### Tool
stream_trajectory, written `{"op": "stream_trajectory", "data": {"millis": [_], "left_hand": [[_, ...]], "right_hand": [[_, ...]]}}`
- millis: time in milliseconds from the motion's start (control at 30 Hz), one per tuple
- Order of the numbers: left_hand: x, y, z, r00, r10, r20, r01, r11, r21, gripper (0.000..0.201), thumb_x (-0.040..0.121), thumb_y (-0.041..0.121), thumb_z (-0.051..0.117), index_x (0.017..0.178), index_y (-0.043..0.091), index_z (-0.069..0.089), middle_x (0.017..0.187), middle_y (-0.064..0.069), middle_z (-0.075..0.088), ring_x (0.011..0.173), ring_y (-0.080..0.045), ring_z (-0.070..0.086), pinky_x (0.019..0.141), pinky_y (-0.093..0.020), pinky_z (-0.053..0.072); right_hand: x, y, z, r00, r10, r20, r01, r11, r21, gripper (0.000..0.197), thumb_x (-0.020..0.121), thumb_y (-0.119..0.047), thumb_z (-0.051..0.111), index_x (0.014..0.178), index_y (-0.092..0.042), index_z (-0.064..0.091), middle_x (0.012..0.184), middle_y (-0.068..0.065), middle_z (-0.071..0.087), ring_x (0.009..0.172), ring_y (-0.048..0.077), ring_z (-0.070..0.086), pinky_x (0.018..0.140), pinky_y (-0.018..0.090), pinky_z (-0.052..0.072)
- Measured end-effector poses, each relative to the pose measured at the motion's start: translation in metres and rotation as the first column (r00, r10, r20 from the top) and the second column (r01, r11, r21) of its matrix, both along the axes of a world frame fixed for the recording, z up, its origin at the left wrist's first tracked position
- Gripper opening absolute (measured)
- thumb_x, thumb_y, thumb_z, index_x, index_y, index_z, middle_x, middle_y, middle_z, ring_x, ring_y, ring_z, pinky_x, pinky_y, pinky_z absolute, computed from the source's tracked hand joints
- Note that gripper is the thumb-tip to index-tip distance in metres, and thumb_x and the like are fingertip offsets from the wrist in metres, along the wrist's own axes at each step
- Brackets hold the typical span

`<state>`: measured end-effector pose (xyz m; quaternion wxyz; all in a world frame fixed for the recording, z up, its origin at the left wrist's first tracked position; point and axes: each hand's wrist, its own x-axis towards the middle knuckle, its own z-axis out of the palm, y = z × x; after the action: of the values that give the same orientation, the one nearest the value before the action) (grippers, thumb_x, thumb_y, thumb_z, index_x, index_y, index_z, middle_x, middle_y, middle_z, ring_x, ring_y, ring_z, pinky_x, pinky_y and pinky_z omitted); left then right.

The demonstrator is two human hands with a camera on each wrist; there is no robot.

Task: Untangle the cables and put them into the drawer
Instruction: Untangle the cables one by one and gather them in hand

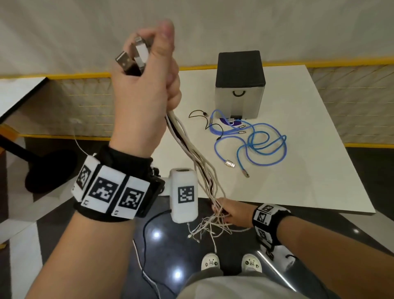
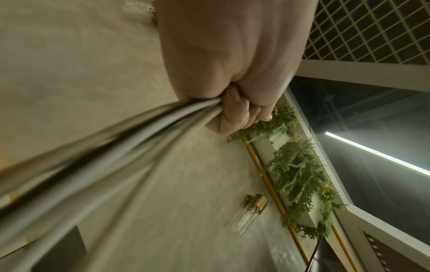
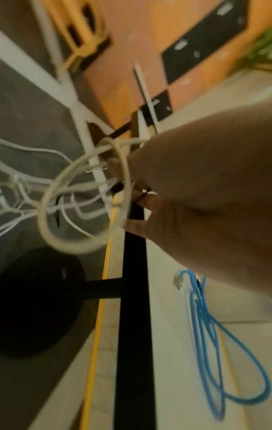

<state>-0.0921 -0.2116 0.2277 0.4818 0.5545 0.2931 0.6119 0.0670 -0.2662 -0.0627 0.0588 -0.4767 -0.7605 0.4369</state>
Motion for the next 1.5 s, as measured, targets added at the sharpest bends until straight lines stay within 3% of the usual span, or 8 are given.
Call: {"op": "stream_trajectory", "data": {"millis": [200,333,533,633,900,1033,1233,1500], "left_hand": [[0.003,-0.001,0.001,0.998,-0.025,-0.065,0.027,0.999,0.021,0.021,0.102,0.02,0.051,0.083,0.017,0.045,0.057,0.001,0.026,0.048,-0.015,0.017,0.042,-0.021,0.017],[0.014,-0.004,-0.017,0.995,-0.051,-0.083,0.046,0.997,-0.062,0.019,0.101,0.02,0.055,0.083,0.018,0.048,0.066,-0.011,0.016,0.052,-0.02,0.013,0.041,-0.021,0.017],[0.021,-0.008,-0.016,0.997,-0.069,-0.026,0.066,0.993,-0.094,0.022,0.101,0.02,0.053,0.08,0.018,0.047,0.059,-0.001,0.021,0.05,-0.015,0.014,0.041,-0.019,0.017],[0.012,-0.006,0.001,1.0,-0.027,0.007,0.027,0.999,-0.017,0.023,0.103,0.021,0.049,0.081,0.017,0.044,0.055,0.003,0.026,0.045,-0.011,0.018,0.04,-0.019,0.018],[-0.001,0.001,0.004,0.999,0.031,-0.035,-0.03,0.999,0.038,0.024,0.103,0.022,0.049,0.08,0.015,0.044,0.057,0.001,0.026,0.045,-0.012,0.019,0.041,-0.021,0.017],[0.009,-0.001,-0.012,0.998,-0.008,-0.057,0.006,0.999,-0.033,0.022,0.102,0.022,0.051,0.082,0.016,0.045,0.059,-0.003,0.02,0.046,-0.013,0.017,0.04,-0.02,0.018],[0.022,-0.008,-0.02,0.997,-0.067,-0.041,0.063,0.995,-0.082,0.022,0.102,0.02,0.051,0.081,0.017,0.045,0.056,0.002,0.024,0.048,-0.014,0.015,0.04,-0.02,0.017],[-0.026,0.016,0.021,0.999,0.038,0.002,-0.038,0.998,0.048,0.032,0.103,0.016,0.037,0.072,0.021,0.029,0.059,0.01,0.03,0.047,-0.004,0.023,0.043,-0.016,0.02]], "right_hand": [[0.013,0.001,-0.021,0.984,0.002,0.18,0.007,0.999,-0.049,0.054,0.089,-0.009,0.053,0.136,-0.03,0.041,0.133,-0.001,0.055,0.121,0.014,0.052,0.105,0.028,0.039],[0.001,0.013,0.011,0.993,-0.098,-0.062,0.094,0.994,-0.052,0.07,0.085,-0.031,0.068,0.144,-0.03,0.03,0.132,-0.01,0.049,0.107,0.015,0.06,0.089,0.017,0.043],[-0.02,0.014,0.016,0.986,-0.123,-0.114,0.115,0.991,-0.073,0.027,0.083,-0.028,0.069,0.102,-0.012,0.061,0.101,0.006,0.067,0.078,0.004,0.061,0.079,0.028,0.052],[-0.015,0.002,-0.007,0.992,-0.09,0.084,0.096,0.993,-0.074,0.019,0.083,-0.025,0.059,0.084,-0.006,0.059,0.082,0.014,0.066,0.079,0.029,0.064,0.079,0.046,0.053],[0.01,-0.008,-0.02,0.982,-0.045,0.182,0.059,0.995,-0.074,0.061,0.081,-0.021,0.071,0.133,-0.014,0.04,0.115,0.0,0.058,0.094,0.01,0.053,0.08,0.017,0.038],[0.01,0.001,-0.015,0.992,-0.084,0.091,0.089,0.995,-0.046,0.077,0.072,-0.042,0.078,0.136,-0.026,0.037,0.131,-0.001,0.057,0.109,0.011,0.058,0.095,0.029,0.047],[-0.007,0.014,0.005,0.986,-0.121,-0.114,0.122,0.992,0.009,0.062,0.08,-0.023,0.074,0.133,-0.016,0.043,0.117,-0.002,0.056,0.071,-0.011,0.057,0.063,0.001,0.039],[0.021,-0.012,-0.029,0.953,0.036,0.301,-0.031,0.999,-0.022,0.064,0.089,-0.016,0.057,0.146,-0.017,0.028,0.142,0.009,0.042,0.128,0.029,0.045,0.109,0.033,0.033]]}}
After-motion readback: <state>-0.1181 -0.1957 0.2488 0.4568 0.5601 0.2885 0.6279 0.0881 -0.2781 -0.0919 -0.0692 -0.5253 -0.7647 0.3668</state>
